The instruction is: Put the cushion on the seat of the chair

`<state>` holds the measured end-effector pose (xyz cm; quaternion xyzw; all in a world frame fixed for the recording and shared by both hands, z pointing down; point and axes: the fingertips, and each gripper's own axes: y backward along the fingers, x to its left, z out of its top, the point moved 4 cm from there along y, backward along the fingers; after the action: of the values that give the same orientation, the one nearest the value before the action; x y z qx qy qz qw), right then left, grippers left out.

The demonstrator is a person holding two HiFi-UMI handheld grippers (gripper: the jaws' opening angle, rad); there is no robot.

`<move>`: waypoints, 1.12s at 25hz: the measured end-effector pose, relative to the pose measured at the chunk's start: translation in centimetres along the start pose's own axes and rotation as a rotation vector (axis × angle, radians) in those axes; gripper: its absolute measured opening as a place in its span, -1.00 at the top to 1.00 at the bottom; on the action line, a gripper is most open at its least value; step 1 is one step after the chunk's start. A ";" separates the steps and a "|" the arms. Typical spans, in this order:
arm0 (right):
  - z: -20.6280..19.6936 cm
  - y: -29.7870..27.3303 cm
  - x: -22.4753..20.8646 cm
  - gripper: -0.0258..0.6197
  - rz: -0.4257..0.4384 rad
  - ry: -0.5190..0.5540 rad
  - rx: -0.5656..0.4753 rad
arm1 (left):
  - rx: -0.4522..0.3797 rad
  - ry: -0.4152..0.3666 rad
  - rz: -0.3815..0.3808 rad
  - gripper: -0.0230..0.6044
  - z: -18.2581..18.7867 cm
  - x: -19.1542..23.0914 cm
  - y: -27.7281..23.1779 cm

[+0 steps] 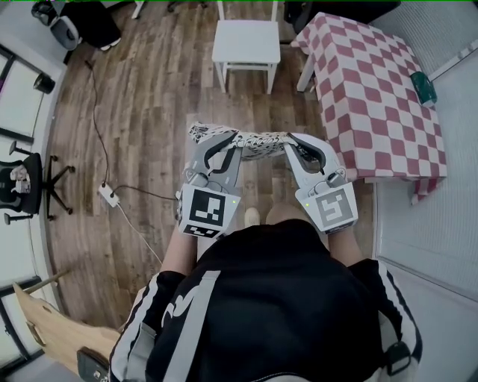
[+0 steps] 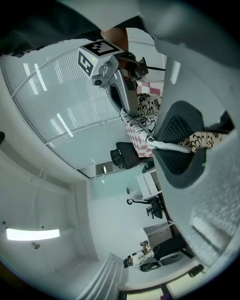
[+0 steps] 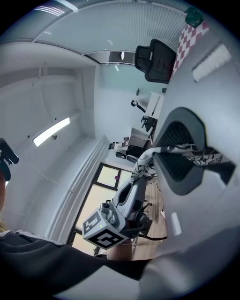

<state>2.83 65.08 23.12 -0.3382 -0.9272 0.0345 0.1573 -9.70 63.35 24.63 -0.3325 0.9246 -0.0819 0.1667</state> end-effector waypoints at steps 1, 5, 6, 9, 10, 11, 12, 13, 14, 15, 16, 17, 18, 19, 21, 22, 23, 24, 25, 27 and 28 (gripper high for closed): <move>0.0 0.0 0.0 0.88 -0.005 -0.002 -0.007 | -0.002 0.003 -0.005 0.88 0.0 0.0 0.0; 0.0 0.1 0.1 0.87 -0.012 -0.020 -0.018 | 0.003 0.010 -0.026 0.88 -0.4 -0.1 -0.2; -0.2 0.0 0.0 0.87 -0.010 -0.017 -0.013 | 0.003 0.010 -0.027 0.88 -0.4 0.0 -0.4; -0.6 -0.5 -0.1 0.87 0.000 -0.005 -0.008 | 0.006 0.010 -0.022 0.88 -0.7 0.3 -0.7; -0.6 -0.7 -0.1 0.87 0.004 -0.006 -0.010 | 0.008 0.010 -0.020 0.88 -0.7 0.5 -0.8; -0.6 -0.9 -0.2 0.87 0.008 -0.009 -0.011 | 0.010 0.010 -0.018 0.88 -0.7 0.7 -0.9; -0.7 -1.1 -0.4 0.87 0.013 -0.012 -0.012 | 0.013 0.010 -0.015 0.88 -0.7 0.9 -1.1; -0.7 -1.4 -0.6 0.87 0.018 -0.013 -0.013 | 0.017 0.009 -0.012 0.88 -0.7 1.1 -1.3; -0.7 -1.7 -0.8 0.87 0.022 -0.012 -0.014 | 0.021 0.009 -0.010 0.88 -0.8 1.3 -1.6; -0.8 -2.1 -1.1 0.87 0.026 -0.014 -0.017 | 0.028 0.010 -0.007 0.88 -0.9 1.5 -1.9; -0.8 -2.4 -1.4 0.87 0.028 -0.018 -0.020 | 0.034 0.011 -0.005 0.88 -1.0 1.7 -2.2; -0.9 -2.8 -1.8 0.87 0.031 -0.022 -0.025 | 0.037 0.012 -0.003 0.88 -1.1 2.0 -2.6; -0.9 -3.2 -2.2 0.87 0.034 -0.026 -0.030 | 0.036 0.010 0.001 0.88 -1.0 2.3 -3.0; -1.0 -3.7 -2.6 0.87 0.037 -0.027 -0.033 | 0.033 0.008 0.005 0.88 -0.8 2.7 -3.4; -1.2 -4.6 -3.4 0.87 0.043 -0.028 -0.037 | 0.031 0.005 0.012 0.88 -0.6 3.4 -4.3; -1.2 -5.0 -3.8 0.87 0.045 -0.029 -0.039 | 0.032 0.005 0.014 0.88 -0.6 3.7 -4.8; -1.3 -5.5 -4.3 0.87 0.047 -0.030 -0.041 | 0.033 0.005 0.015 0.88 -0.5 4.1 -5.4; -1.4 -5.9 -4.8 0.87 0.049 -0.030 -0.043 | 0.034 0.005 0.015 0.88 -0.5 4.4 -5.9; -1.4 -6.4 -5.4 0.87 0.051 -0.029 -0.045 | 0.034 0.005 0.013 0.88 -0.4 4.8 -6.5; -1.5 -7.4 -6.6 0.87 0.051 -0.026 -0.050 | 0.033 0.003 0.010 0.88 -0.2 5.5 -7.8; -1.5 -7.9 -7.2 0.87 0.050 -0.025 -0.053 | 0.032 0.002 0.008 0.88 -0.1 5.8 -8.4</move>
<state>3.66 54.34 23.96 -0.3650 -0.9209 0.0183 0.1358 -8.99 53.17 25.42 -0.3258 0.9248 -0.0964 0.1712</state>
